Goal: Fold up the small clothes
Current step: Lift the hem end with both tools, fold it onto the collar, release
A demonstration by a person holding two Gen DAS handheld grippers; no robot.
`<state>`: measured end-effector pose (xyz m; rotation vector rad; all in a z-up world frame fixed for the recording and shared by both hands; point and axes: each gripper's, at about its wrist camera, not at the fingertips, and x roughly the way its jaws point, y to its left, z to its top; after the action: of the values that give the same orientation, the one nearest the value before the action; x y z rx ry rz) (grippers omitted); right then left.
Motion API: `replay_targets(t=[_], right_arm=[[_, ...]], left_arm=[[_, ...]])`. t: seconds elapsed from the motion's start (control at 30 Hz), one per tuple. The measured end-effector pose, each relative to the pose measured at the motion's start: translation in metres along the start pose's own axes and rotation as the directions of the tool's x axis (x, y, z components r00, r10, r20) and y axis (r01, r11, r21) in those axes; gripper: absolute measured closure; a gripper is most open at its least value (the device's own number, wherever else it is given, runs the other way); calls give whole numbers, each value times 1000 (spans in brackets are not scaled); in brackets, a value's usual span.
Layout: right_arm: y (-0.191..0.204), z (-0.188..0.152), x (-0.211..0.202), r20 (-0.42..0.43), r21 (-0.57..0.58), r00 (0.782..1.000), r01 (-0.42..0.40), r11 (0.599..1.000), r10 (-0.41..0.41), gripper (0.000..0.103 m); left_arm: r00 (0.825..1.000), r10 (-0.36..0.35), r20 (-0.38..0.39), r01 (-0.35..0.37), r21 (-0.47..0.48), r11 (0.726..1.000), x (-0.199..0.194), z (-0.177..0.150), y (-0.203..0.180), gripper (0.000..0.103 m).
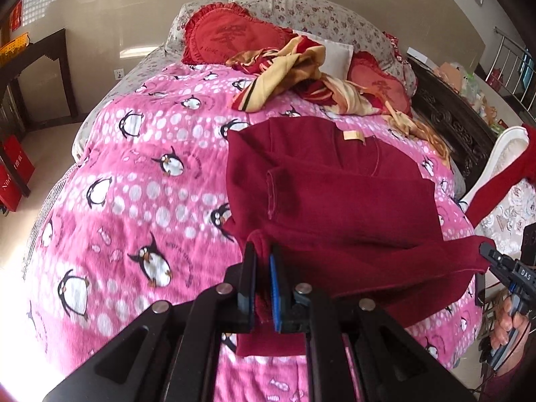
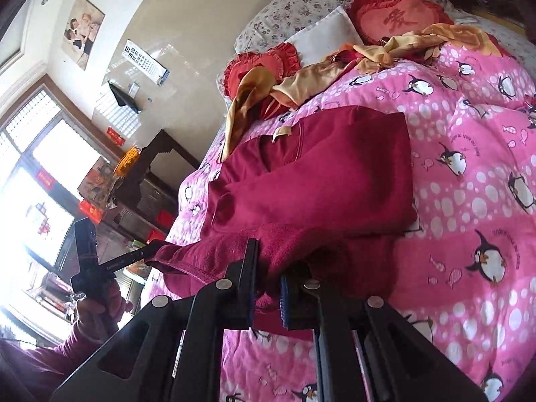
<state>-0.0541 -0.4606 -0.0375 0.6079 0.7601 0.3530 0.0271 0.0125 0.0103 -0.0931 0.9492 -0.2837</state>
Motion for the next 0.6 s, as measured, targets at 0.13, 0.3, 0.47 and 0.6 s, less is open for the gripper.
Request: replay_targets(t=[0.13,0.3,0.47,0.6], right_arm=[[-5,25,18,8,7,999,33,999,-33,103],[-16,55,36,29,35,998,61,998,-62,103],[-26,79,57,31,52,995,91,994,-92,103],[-40,95,76,21,79,994,108,991,-110,103]], left_arm=[[1000,21,23,-21,17,1000,13,25,-5,96],[999,43,24,-44,30,999,39,58,-11,96],[997,66,28,-67,38,997,68,86,-17,96],[997,71,2,-71,20,997,95,105,-18,96]])
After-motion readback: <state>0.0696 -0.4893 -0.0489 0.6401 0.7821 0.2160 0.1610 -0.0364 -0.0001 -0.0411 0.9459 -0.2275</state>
